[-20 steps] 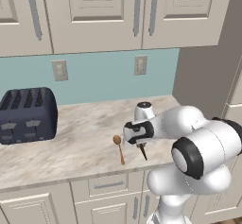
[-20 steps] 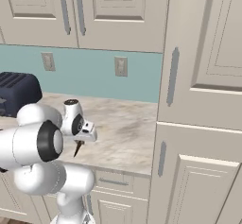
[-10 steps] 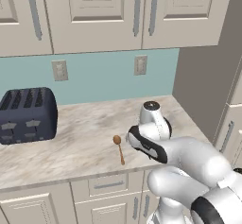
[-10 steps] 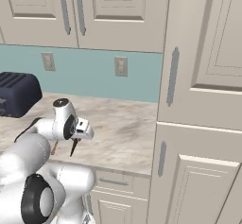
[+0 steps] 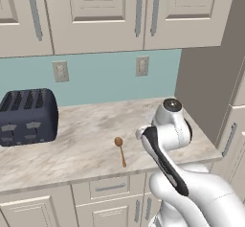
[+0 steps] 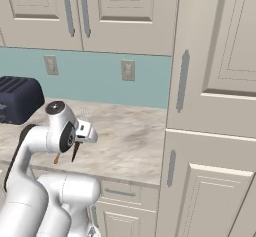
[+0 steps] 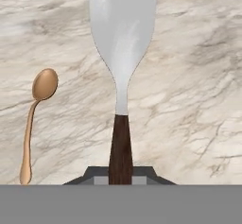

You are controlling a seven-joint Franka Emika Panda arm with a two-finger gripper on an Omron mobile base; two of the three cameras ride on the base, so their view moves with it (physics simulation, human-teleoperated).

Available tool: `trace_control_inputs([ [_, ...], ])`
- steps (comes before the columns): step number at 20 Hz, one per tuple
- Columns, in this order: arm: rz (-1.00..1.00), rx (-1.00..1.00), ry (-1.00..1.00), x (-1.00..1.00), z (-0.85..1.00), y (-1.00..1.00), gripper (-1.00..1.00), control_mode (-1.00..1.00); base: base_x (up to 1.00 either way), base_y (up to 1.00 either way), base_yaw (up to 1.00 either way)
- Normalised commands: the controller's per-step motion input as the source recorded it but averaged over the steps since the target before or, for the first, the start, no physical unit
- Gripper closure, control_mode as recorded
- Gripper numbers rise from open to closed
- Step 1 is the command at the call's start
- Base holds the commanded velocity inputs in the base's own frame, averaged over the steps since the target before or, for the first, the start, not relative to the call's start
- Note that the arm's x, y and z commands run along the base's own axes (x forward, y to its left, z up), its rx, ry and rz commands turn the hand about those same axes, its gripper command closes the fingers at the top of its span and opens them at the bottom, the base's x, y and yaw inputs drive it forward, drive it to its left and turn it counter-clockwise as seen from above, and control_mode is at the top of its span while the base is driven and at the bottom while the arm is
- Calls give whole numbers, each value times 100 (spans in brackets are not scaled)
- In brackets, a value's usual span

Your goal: Take the fork and place it on the left side of the plate. Then take the spoon and place it on the right side of the plate. Make sure they're directly next to the plate.

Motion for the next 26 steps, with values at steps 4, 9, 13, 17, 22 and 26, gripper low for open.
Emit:
trace_control_inputs([
  [4, 0, 8, 0, -37, 84, -10, 100, -100, 0, 0, 0],
  [9, 0, 6, 0, -5, 85, -3, 100, -100, 0, 0, 0],
  [13, 0, 2, 0, 0, 75, -5, 100, -100, 0, 0, 0],
  [17, 0, 0, 0, -1, 55, 0, 100, -100, 0, 0, 0],
  [22, -3, 0, 1, -3, 4, 0, 100, -100, 0, 0, 0],
  [26, 0, 0, 2, 0, 0, 0, 100, -100, 0, 0, 0],
])
